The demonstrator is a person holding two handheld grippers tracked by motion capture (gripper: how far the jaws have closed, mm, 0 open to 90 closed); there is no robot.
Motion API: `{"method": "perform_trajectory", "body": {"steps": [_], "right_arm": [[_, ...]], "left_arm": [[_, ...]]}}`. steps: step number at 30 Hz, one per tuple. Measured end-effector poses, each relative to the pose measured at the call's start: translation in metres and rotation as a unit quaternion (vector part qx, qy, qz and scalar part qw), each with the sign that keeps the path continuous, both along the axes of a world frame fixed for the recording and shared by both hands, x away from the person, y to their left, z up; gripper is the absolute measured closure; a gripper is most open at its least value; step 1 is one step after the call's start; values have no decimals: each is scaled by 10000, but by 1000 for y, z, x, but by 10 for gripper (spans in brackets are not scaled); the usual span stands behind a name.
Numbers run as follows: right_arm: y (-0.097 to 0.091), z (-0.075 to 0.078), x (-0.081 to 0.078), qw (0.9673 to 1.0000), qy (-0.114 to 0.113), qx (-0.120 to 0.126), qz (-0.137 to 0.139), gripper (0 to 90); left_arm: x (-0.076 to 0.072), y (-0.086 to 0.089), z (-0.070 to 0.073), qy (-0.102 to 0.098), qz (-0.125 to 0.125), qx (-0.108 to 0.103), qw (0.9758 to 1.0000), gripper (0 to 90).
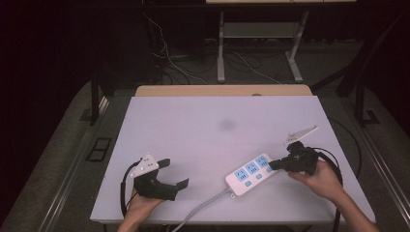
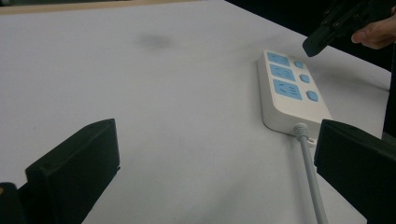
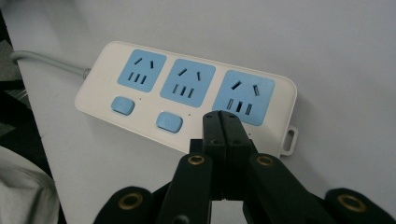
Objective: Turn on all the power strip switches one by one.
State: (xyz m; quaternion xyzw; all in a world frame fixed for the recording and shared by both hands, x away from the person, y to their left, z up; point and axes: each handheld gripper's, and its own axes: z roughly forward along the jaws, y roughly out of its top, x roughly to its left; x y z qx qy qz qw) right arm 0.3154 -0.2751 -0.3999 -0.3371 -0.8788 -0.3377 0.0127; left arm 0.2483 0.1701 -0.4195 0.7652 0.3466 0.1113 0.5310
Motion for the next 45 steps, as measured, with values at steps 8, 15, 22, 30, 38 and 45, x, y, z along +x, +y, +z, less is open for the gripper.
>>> {"method": "perform_trajectory", "body": {"steps": [8, 15, 22, 30, 38, 45], "right_arm": [[5, -5, 3, 9999, -79, -119, 21, 899], [6, -12, 5, 9999, -47, -79, 69, 899], [3, -15, 6, 9999, -22, 52, 89, 900], [3, -16, 7, 9998, -2, 40, 182, 900], [4, -17, 8, 9997, -2, 9, 233, 900], [4, -18, 8, 9995, -50, -6, 298, 900]], "left_arm": [[0, 0, 0, 3, 3, -2, 10000, 0], [0, 0, 0, 6, -2, 5, 10000, 0], [0, 1, 0, 6, -9, 12, 10000, 0], [0, 0, 0, 10, -24, 24, 10000, 0], [1, -1, -1, 19, -55, 54, 10000, 0], [0, -1, -1, 32, -58, 50, 10000, 0]]}}
